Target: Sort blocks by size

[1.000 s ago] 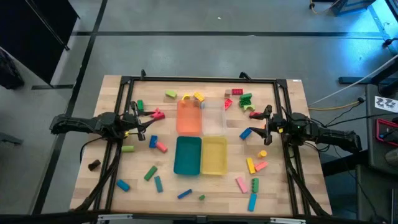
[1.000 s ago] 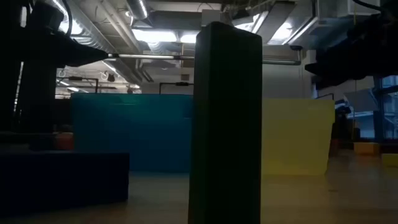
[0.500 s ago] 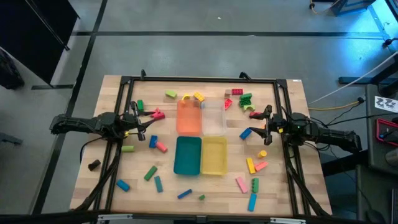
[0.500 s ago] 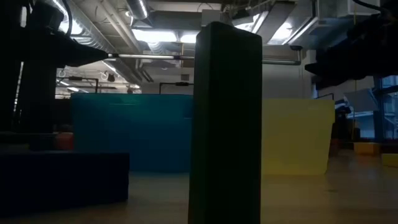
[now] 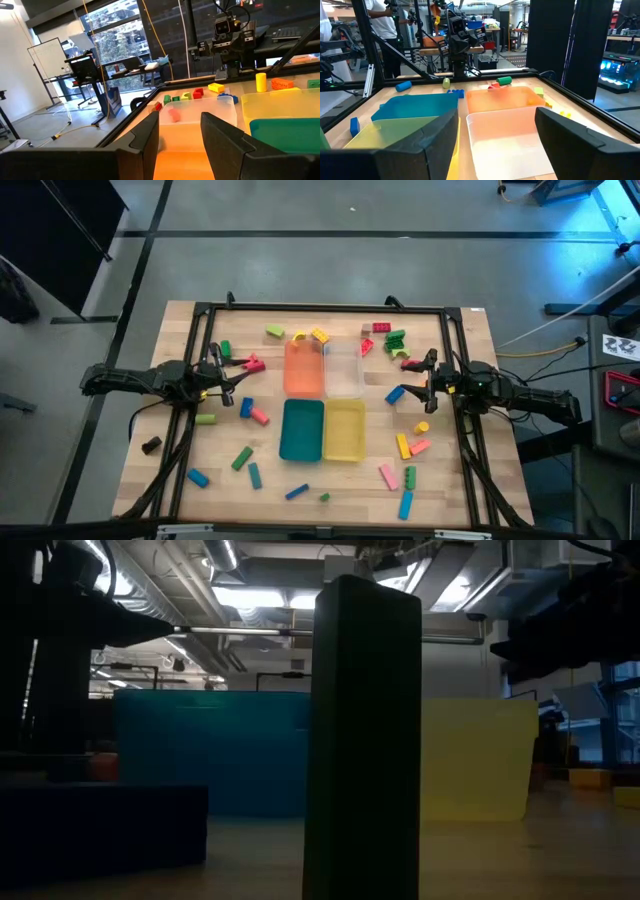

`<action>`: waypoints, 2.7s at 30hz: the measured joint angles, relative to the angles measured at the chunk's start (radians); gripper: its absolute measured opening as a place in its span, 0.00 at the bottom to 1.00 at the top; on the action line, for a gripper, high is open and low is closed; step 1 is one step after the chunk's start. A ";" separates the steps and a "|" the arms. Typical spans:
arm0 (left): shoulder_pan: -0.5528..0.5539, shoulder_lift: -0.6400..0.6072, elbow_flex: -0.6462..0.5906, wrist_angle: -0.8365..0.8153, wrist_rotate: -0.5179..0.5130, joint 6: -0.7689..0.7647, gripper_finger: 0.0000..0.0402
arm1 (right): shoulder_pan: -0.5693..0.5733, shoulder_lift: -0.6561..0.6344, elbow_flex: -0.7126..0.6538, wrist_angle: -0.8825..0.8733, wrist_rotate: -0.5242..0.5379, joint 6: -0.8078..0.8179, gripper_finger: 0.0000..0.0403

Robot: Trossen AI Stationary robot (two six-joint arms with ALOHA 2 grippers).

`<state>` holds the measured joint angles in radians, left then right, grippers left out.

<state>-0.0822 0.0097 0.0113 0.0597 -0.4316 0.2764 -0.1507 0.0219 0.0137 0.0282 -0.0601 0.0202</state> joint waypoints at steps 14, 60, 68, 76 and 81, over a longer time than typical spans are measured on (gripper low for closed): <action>0.000 0.000 0.000 0.000 0.000 0.000 0.33 | 0.000 0.000 0.000 0.000 0.000 0.000 0.66; 0.019 0.706 0.404 -0.111 0.319 -0.434 0.33 | 0.000 0.000 0.000 0.001 -0.001 0.000 0.66; -0.062 0.980 0.599 -0.443 0.452 -0.429 0.33 | 0.000 0.000 0.000 0.001 0.000 0.054 0.66; -0.101 1.089 0.625 -0.539 0.455 -0.538 0.33 | 0.000 0.000 0.000 0.006 0.000 0.079 0.66; -0.098 1.120 0.626 -0.543 0.447 -0.566 0.33 | 0.000 0.000 0.000 0.019 0.000 0.080 0.66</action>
<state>-0.1799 1.1292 0.6369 -0.4830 0.0156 -0.2893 -0.1509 0.0219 0.0135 0.0471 -0.0605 0.1005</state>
